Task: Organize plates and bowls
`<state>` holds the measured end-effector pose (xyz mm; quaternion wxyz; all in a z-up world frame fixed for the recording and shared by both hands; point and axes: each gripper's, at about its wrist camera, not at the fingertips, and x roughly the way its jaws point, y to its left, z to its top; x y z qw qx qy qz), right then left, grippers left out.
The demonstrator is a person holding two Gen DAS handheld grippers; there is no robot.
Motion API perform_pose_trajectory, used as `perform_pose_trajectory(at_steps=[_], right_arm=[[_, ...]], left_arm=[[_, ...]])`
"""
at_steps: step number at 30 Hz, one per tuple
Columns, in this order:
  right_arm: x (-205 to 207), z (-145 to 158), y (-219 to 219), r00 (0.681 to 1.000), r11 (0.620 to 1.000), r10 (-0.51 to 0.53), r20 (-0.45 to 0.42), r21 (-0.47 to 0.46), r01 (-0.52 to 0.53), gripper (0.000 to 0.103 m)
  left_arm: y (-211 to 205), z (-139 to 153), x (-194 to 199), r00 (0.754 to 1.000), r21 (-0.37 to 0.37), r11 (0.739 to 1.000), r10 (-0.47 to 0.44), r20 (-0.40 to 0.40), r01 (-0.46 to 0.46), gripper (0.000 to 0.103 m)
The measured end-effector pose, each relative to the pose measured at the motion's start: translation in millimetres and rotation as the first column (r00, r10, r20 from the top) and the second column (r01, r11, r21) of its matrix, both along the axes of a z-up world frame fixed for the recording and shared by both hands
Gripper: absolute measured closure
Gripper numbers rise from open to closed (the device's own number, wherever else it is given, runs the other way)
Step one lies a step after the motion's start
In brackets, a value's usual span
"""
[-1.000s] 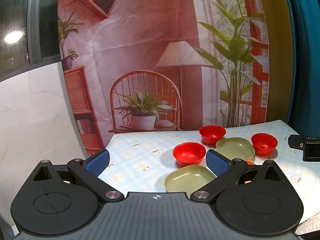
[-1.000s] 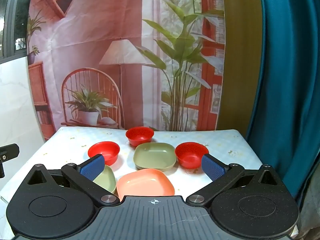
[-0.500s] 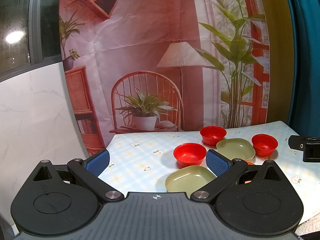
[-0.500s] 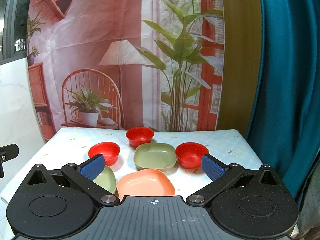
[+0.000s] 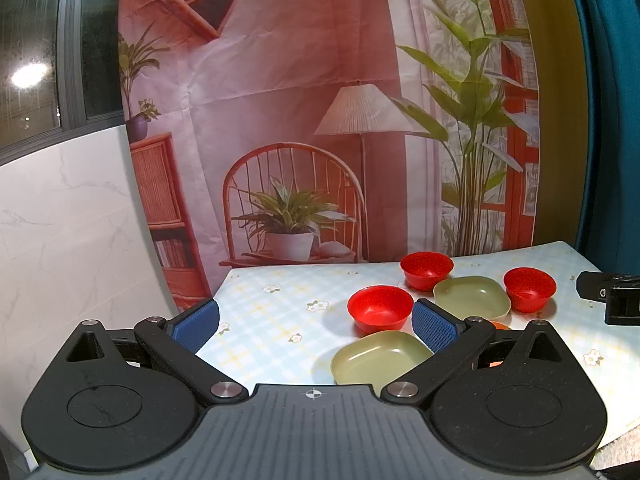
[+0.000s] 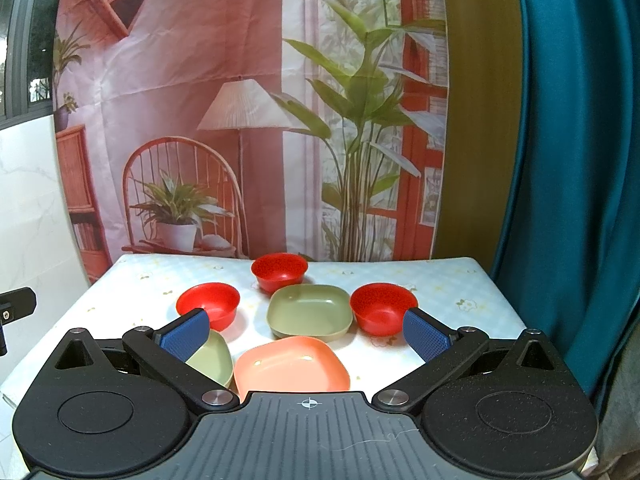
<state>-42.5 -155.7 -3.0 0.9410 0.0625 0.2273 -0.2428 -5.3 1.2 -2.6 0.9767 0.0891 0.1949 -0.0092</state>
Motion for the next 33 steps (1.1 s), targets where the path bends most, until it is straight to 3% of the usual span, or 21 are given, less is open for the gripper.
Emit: perform_pose_trajectory(at_steps=[33], right_arm=[[-2.2, -2.9, -0.2, 1.000, 1.000, 0.000, -0.002, 0.003, 0.000, 0.000]], left_arm=[[2.1, 1.5, -0.4, 1.000, -0.001, 1.000, 0.003, 0.007, -0.003, 0.000]])
